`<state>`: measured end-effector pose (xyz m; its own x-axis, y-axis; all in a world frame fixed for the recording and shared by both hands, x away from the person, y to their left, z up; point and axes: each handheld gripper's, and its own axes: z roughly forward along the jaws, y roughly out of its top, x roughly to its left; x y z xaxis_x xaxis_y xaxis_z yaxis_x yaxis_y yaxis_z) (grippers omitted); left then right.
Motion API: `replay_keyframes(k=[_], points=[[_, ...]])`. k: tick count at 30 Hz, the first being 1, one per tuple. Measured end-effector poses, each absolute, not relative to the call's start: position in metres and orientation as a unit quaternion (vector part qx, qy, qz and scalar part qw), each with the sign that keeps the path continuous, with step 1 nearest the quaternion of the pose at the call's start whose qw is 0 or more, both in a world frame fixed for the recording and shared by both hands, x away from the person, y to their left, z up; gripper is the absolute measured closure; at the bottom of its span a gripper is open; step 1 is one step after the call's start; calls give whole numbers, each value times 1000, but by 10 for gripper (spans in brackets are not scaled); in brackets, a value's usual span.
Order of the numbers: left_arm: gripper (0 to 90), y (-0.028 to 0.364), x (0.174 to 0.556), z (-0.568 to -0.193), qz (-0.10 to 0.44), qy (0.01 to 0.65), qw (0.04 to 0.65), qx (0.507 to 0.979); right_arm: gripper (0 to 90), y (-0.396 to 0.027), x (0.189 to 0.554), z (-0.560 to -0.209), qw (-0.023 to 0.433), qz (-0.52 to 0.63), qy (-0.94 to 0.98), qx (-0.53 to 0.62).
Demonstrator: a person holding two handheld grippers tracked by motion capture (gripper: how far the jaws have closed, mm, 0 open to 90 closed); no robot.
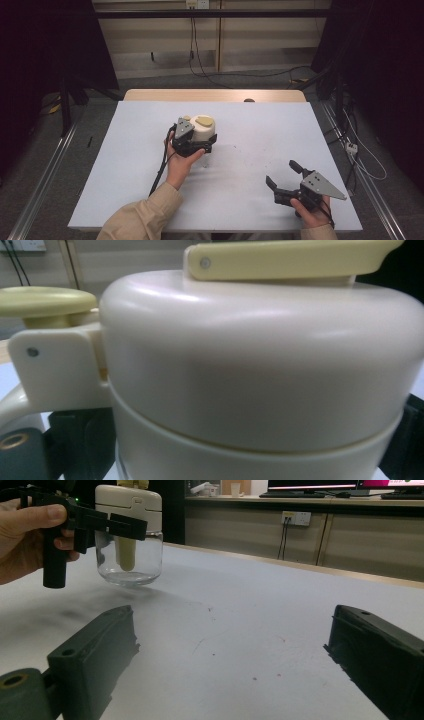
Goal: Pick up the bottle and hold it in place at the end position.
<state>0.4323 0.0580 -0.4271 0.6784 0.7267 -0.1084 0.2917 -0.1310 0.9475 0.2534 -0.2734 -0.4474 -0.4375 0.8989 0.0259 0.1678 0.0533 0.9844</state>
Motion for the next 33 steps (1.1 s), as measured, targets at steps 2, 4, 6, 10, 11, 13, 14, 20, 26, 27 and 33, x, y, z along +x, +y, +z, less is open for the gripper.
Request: replay_keyframes(k=[2,4,6,10,11,13,14,20,26,27,33], points=[[53,56,434,-427,194,348,558,728,45,-274,253,-447,331,550,644,416],[53,55,434,-427,193,346,558,729,45,-275,254,-448,332,549,644,417],[53,54,435,-428,193,346,560,728,45,-275,253,-448,333,549,643,417],[53,53,437,-429,195,348,560,726,45,-274,253,-448,331,549,645,416],[53,53,437,-429,194,349,560,726,45,-274,253,-448,332,549,645,416],[53,54,438,-429,195,348,559,727,45,-274,253,-448,331,549,645,416],[53,54,438,-429,195,349,559,726,45,-274,253,-448,331,549,645,416],[53,53,439,-430,196,350,558,726,46,-274,254,-448,329,548,648,415],[53,51,439,-431,193,349,559,727,45,-274,254,-448,330,549,646,415],[53,50,440,-430,195,346,557,730,45,-274,254,-448,331,549,646,415],[53,48,441,-428,195,343,561,728,44,-273,253,-448,330,550,647,412]])
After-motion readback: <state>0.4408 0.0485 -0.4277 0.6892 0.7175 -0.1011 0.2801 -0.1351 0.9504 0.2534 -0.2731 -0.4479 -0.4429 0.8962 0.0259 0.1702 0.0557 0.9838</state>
